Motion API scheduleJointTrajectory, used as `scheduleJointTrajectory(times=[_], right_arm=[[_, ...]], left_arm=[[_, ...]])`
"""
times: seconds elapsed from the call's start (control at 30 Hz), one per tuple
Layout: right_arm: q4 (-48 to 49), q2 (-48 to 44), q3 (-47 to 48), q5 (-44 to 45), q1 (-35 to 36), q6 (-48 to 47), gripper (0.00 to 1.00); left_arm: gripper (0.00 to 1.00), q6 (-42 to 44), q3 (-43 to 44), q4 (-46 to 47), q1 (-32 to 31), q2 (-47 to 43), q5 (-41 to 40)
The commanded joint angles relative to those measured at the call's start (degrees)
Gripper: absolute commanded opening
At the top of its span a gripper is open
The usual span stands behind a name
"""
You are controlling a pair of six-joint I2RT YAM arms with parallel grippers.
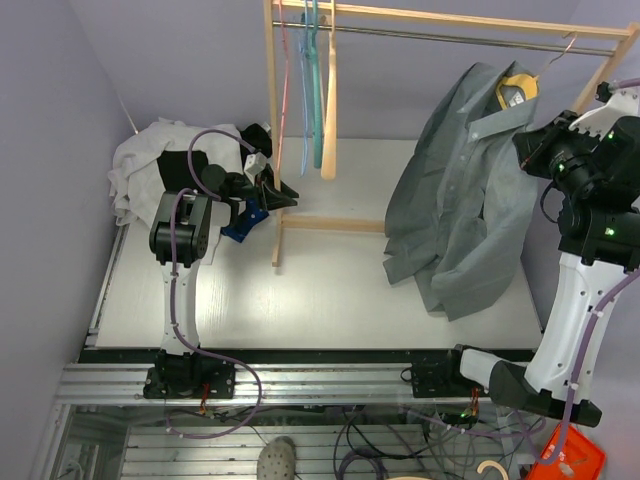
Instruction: Place the shirt on the hanger
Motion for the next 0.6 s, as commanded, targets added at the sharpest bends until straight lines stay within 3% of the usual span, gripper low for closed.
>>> scheduleJointTrajectory(times=[0.0,0.3,0.43,0.57], right_arm=[[10.72,-4.41,-1.50,-3.07,0.20,2.06,0.00],[6.05,-9.74,-12.77,-2.82,1.05,3.66,0.00],[3.60,-11.66,-12.47,-0.28,2.24,2.56,0.00],[1.74,-11.33,-6.29,4.83,3.82,0.28,0.00]], left_arm=[[0.07,-4.67,-0.81,14.65,-0.41,0.36,1.09],[0.07,-6.82,3.23,14.67,-0.07,1.79,0.62],[0.07,-7.29,4.83,14.62,0.12,2.34,-0.27],[0.07,-7.15,4.86,14.67,0.21,2.54,-0.07]])
